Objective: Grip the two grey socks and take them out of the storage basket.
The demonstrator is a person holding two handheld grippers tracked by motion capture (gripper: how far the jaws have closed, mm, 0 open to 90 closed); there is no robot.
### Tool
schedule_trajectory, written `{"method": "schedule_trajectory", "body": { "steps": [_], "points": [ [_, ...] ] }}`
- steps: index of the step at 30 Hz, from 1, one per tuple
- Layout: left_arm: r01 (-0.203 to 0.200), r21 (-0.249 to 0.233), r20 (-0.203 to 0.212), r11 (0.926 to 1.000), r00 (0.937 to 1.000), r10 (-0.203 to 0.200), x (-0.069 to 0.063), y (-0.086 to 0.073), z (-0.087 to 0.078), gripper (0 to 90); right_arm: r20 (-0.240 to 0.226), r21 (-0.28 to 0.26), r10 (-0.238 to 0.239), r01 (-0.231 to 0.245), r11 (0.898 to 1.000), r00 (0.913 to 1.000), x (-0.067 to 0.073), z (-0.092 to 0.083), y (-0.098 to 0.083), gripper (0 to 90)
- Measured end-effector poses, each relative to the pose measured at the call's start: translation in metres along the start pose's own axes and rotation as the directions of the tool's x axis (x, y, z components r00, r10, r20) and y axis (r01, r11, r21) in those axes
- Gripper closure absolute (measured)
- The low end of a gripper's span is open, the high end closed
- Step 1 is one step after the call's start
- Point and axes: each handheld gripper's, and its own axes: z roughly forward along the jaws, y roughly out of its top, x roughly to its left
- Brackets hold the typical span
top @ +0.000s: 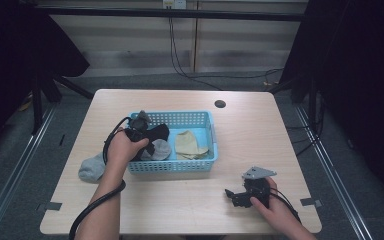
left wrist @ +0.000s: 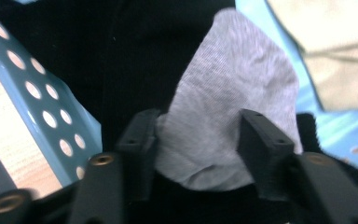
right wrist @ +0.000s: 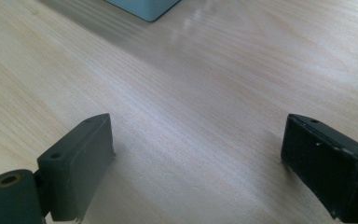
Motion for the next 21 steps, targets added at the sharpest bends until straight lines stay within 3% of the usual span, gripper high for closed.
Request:
{"method": "schedule_trajectory", "body": {
  "steps": [6, 21],
  "points": [
    [-0.005, 0.016, 0.019, 0.9999, 0.9998, 0.005, -0.004, 0.002, 0.003, 54.5, -0.002, 0.002, -0.003, 0.003, 1.000, 1.0000, 0.000, 0.000, 0.000, 8.7],
    [0.022, 0.101, -0.005, 0.9946, 0.9997, -0.022, -0.015, 0.007, 0.000, 74.9, -0.003, 0.001, 0.001, -0.001, 1.000, 1.0000, 0.000, -0.001, 0.000, 8.7]
  ]
}}
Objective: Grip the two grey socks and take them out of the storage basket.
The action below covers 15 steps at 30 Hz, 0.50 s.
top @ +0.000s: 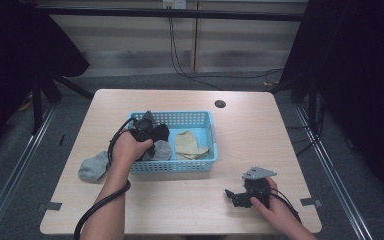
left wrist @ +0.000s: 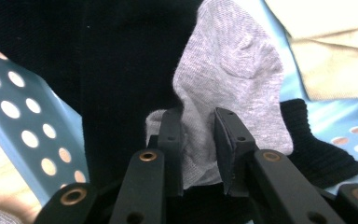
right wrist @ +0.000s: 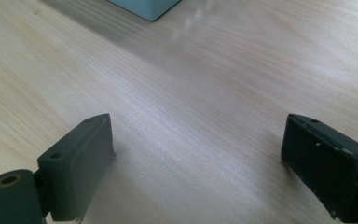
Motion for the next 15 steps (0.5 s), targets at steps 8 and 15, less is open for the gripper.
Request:
{"method": "schedule_trajectory", "body": {
  "steps": [8, 15],
  "points": [
    [-0.005, 0.009, 0.007, 0.9999, 1.0000, 0.005, -0.004, 0.004, -0.014, 80.5, 0.001, 0.000, 0.000, 0.000, 1.000, 1.0000, 0.000, 0.000, 0.000, 8.7],
    [0.019, -0.012, 0.008, 0.9997, 0.9998, -0.019, -0.008, 0.008, -0.031, 81.3, 0.000, -0.003, -0.004, 0.004, 1.000, 1.0000, 0.000, 0.000, 0.000, 8.7]
  ]
}}
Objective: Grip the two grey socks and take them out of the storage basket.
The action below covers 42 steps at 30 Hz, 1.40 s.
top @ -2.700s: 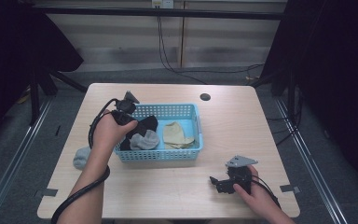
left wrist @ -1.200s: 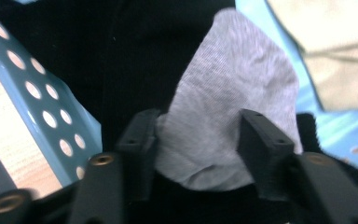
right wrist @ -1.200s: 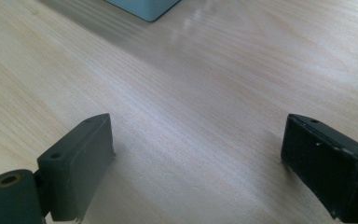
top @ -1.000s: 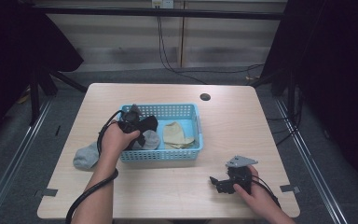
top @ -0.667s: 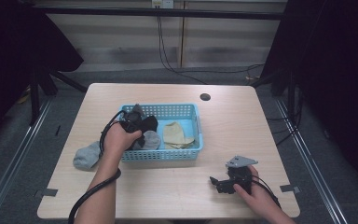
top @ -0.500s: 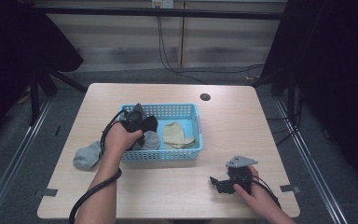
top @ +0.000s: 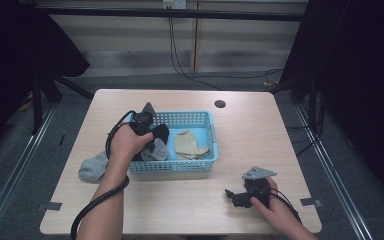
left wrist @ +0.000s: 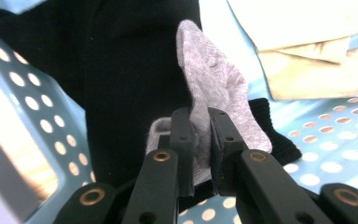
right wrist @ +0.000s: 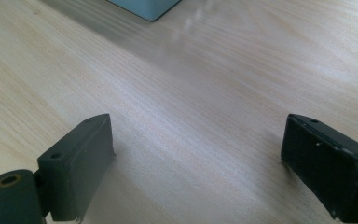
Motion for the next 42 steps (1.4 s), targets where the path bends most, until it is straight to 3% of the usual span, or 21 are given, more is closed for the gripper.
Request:
{"method": "schedule_trajectory", "body": {
  "steps": [2, 6, 8, 10, 15, 25, 33, 42],
  "points": [
    [-0.020, 0.005, 0.001, 0.9998, 0.9998, 0.020, 0.000, 0.002, -0.005, 81.3, 0.000, 0.000, 0.000, 0.000, 1.000, 1.0000, 0.000, 0.000, 0.000, 8.7],
    [-0.004, -0.008, 0.005, 1.0000, 1.0000, 0.004, -0.004, 0.006, -0.016, 81.3, 0.000, 0.001, 0.001, -0.001, 1.000, 1.0000, 0.000, 0.000, 0.000, 8.7],
    [-0.022, -0.001, -0.007, 0.9998, 0.9997, 0.022, -0.004, 0.009, -0.020, 81.3, 0.000, 0.001, 0.002, -0.002, 1.000, 1.0000, 0.000, 0.000, 0.000, 8.7],
    [-0.005, -0.006, 0.001, 1.0000, 1.0000, 0.005, -0.006, 0.010, -0.026, 81.3, 0.000, 0.004, 0.005, -0.005, 1.000, 1.0000, 0.000, 0.000, 0.000, 8.7],
    [-0.020, -0.017, -0.011, 0.9996, 0.9997, 0.020, -0.006, 0.014, -0.035, 81.3, 0.000, 0.001, 0.001, -0.001, 1.000, 1.0000, 0.000, 0.000, 0.000, 8.7],
    [-0.005, -0.022, -0.026, 0.9998, 0.9996, 0.004, -0.004, 0.020, -0.054, 81.2, 0.000, 0.000, 0.001, -0.001, 1.000, 1.0000, 0.000, 0.000, 0.000, 8.7],
    [0.011, -0.016, -0.034, 0.9998, 0.9993, -0.012, 0.002, 0.016, -0.069, 81.2, 0.000, 0.002, 0.001, -0.001, 1.000, 1.0000, 0.000, 0.000, 0.000, 8.7],
    [0.048, -0.052, -0.036, 0.9975, 0.9981, -0.050, 0.017, 0.004, -0.089, 81.2, 0.000, 0.005, 0.005, -0.005, 1.000, 1.0000, 0.000, 0.000, 0.000, 8.7]
  ]
}}
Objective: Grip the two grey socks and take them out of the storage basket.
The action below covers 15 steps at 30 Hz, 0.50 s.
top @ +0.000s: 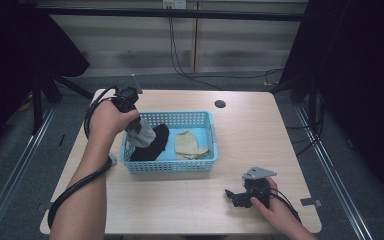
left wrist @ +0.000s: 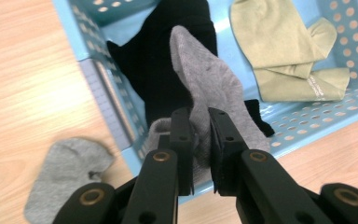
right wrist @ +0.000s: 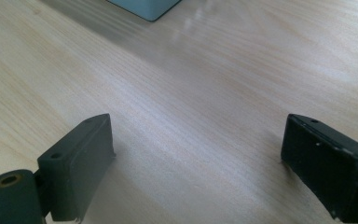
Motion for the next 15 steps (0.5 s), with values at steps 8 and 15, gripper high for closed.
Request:
{"method": "schedule_trajectory", "body": {
  "steps": [8, 15],
  "points": [
    [0.047, -0.027, -0.001, 0.9985, 0.9989, -0.047, 0.021, -0.014, -0.010, 81.2, 0.000, -0.002, -0.004, 0.004, 1.000, 1.0000, 0.000, 0.000, 0.000, 8.6],
    [0.087, -0.055, -0.016, 0.9947, 0.9960, -0.088, 0.040, -0.026, -0.022, 81.1, 0.002, -0.002, -0.004, 0.004, 1.000, 1.0000, 0.000, 0.000, 0.000, 8.7]
  ]
}}
